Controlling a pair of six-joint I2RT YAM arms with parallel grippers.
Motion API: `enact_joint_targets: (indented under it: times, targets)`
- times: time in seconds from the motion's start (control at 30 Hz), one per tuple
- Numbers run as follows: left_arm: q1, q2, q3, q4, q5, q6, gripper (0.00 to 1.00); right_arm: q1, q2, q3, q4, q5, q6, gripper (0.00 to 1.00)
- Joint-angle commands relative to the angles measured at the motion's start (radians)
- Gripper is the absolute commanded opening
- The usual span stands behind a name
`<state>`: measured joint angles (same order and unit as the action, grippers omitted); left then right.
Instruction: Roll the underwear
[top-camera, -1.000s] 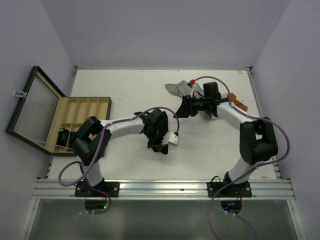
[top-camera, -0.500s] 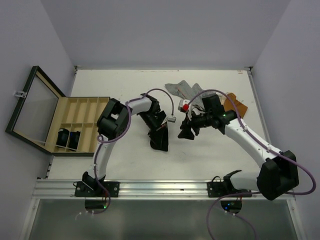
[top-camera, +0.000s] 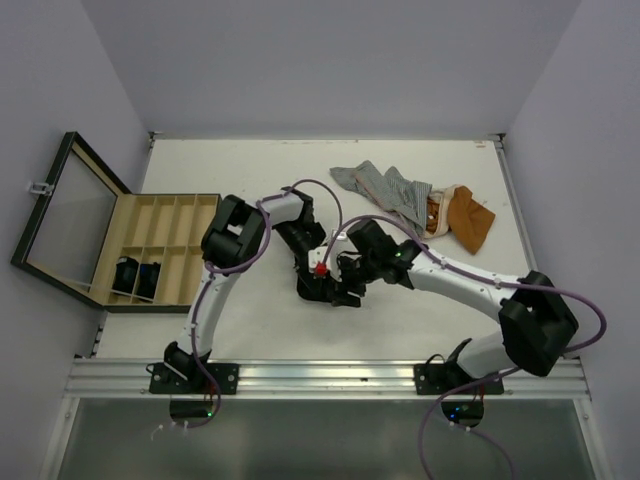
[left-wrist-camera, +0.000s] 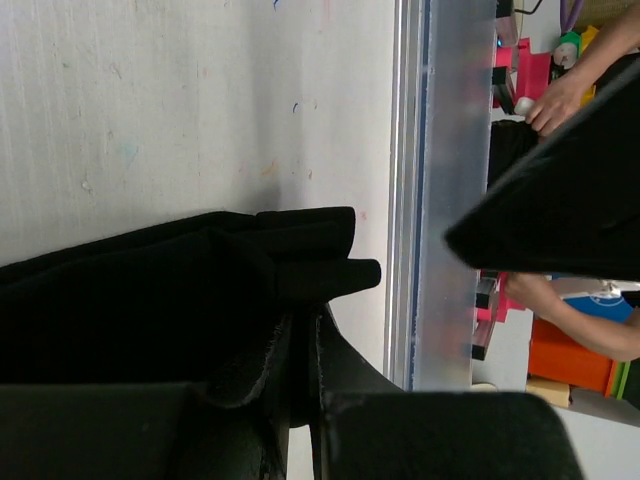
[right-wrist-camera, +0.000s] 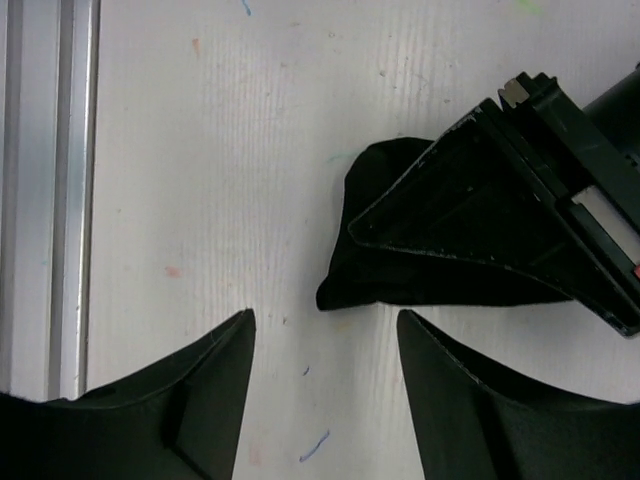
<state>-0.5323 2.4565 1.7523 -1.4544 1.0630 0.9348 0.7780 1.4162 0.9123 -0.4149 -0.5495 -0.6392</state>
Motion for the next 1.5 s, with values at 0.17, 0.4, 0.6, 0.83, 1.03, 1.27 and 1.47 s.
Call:
enact_joint_targets:
  times: [0.17,0.4,0.6,0.83,1.03,1.27,1.47]
  targets:
    - [0.018,0.085,-0.027,0.138,-0.230,0.056,0.10,0.046,0.101,-0.064,0.344,0.096,-0.014,0.63]
    - [0.038,0.101,-0.031,0.138,-0.227,0.052,0.11,0.078,0.165,-0.062,0.390,0.082,-0.017,0.62]
    - [0.054,0.114,-0.027,0.140,-0.224,0.055,0.11,0.096,0.239,-0.055,0.406,0.066,-0.007,0.59]
    - [0.064,0.119,-0.042,0.143,-0.210,0.065,0.11,0.098,0.283,-0.033,0.410,0.051,0.016,0.42]
    - [0.071,0.076,-0.073,0.176,-0.180,0.049,0.18,0.099,0.339,-0.003,0.380,0.007,0.038,0.02]
    - [0.133,-0.092,-0.120,0.258,-0.077,-0.013,0.42,0.095,0.437,0.060,0.288,-0.099,0.116,0.00]
    - [0.277,-0.240,-0.108,0.241,0.015,0.010,0.46,0.053,0.553,0.175,0.194,-0.219,0.217,0.00]
